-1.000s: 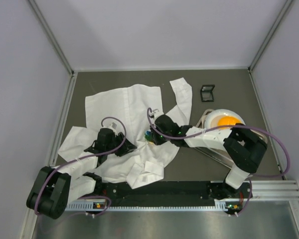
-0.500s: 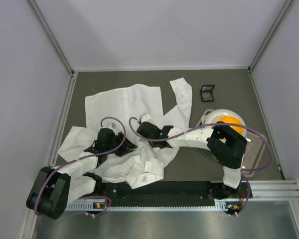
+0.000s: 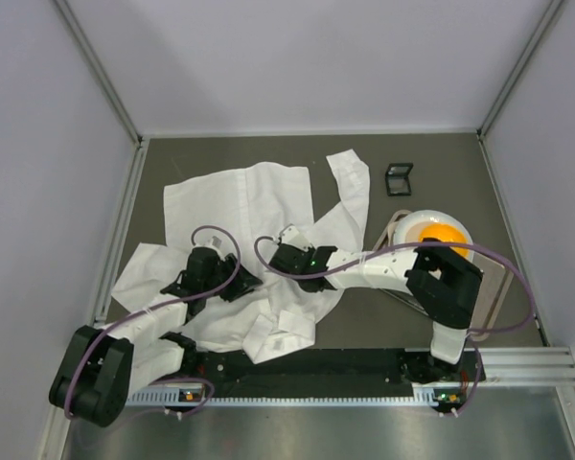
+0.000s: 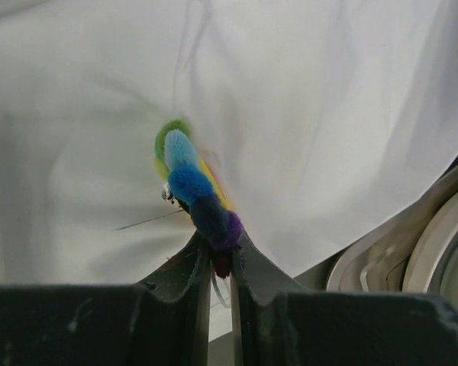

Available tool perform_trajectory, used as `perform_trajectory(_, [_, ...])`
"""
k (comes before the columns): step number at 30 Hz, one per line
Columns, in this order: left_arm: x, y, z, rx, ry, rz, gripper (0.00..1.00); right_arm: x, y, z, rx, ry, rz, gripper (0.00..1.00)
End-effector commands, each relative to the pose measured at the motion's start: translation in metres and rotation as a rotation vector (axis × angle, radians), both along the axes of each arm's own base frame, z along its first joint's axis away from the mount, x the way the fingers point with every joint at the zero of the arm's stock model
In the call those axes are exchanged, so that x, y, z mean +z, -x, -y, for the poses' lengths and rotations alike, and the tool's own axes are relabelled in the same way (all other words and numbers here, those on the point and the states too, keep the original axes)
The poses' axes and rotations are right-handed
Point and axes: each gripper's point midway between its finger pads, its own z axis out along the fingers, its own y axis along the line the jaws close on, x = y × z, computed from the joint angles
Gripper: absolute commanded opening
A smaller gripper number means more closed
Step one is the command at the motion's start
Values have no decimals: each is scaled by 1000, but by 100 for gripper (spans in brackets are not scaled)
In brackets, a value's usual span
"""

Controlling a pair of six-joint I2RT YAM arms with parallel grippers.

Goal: Remove the brooch from the garment

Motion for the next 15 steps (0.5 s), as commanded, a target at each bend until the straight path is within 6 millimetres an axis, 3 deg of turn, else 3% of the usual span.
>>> perform_trajectory(1, [-32, 15, -32, 77, -166, -90, 47, 10, 1, 20, -18, 22, 18, 0])
perform_trajectory(6, [-27, 14, -37, 95, -180, -74, 48, -18, 3, 40, -91, 15, -53, 0])
perform_trajectory(8, [-23, 14, -37, 97, -180, -64, 48, -17, 6, 50, -129, -9, -57, 0])
perform_trajectory(12, [-11, 8, -36, 106, -158, -14, 51, -29, 26, 88, -256, -28, -106, 0])
perform_trajectory(15, [-4, 5, -34, 98, -147, 11, 52, -37, 41, 105, -319, -58, -150, 0])
